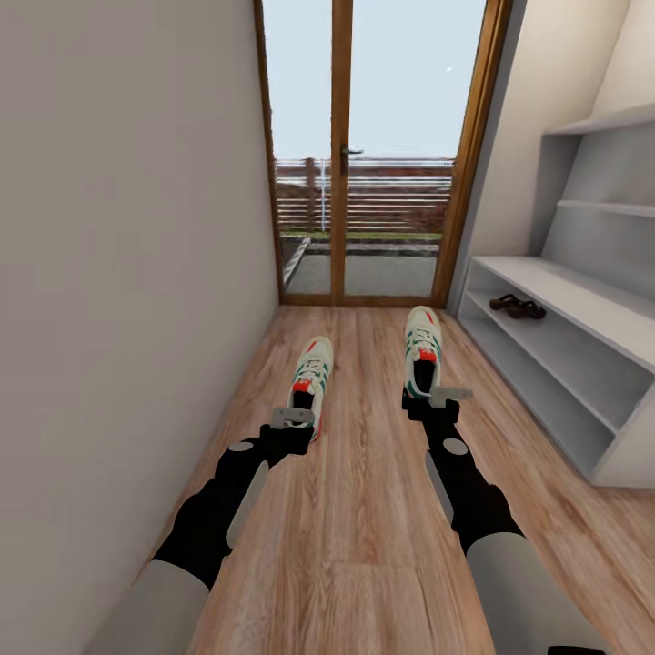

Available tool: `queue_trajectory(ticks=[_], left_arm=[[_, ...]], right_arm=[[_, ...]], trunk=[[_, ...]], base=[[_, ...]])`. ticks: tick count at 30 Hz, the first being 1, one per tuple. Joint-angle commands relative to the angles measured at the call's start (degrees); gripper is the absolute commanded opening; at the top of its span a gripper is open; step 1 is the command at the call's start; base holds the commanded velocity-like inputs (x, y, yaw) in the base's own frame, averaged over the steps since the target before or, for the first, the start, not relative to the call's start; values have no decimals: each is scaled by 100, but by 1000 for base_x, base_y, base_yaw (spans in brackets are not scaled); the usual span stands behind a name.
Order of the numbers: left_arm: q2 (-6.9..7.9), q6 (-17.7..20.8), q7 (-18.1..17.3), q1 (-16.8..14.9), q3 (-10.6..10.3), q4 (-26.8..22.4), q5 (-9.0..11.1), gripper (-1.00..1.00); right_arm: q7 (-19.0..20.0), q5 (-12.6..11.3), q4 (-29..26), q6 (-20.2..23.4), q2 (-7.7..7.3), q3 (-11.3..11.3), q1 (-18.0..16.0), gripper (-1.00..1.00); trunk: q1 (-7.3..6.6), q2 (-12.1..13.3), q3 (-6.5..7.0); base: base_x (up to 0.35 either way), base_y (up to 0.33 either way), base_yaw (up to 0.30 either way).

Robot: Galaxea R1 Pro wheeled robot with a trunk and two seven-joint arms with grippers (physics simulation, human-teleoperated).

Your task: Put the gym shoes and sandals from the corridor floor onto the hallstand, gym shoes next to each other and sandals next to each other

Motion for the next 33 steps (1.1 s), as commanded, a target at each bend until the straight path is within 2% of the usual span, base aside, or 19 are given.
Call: queue_trajectory(ticks=[1, 17, 26, 33], left_arm=[[1, 32, 12, -3, 1, -6, 59, -100], [2, 35, 12, -3, 1, -6, 59, -100], [2, 32, 11, -1, 1, -6, 58, -100], [2, 30, 12, 5, 1, -6, 59, -100]], right_arm=[[-7, 63, -2, 6, 6, -13, -3, -100], [-14, 63, -2, 6, 6, -12, -3, -100], [-12, 63, -2, 6, 6, -11, -3, -100], [-8, 63, -2, 6, 6, -9, -3, -100]], trunk=[[2, -2, -5], [2, -2, -5], [2, -2, -5], [2, -2, -5]], base=[[344, 0, 0], [344, 0, -8], [327, 0, -229], [68, 0, -250]])
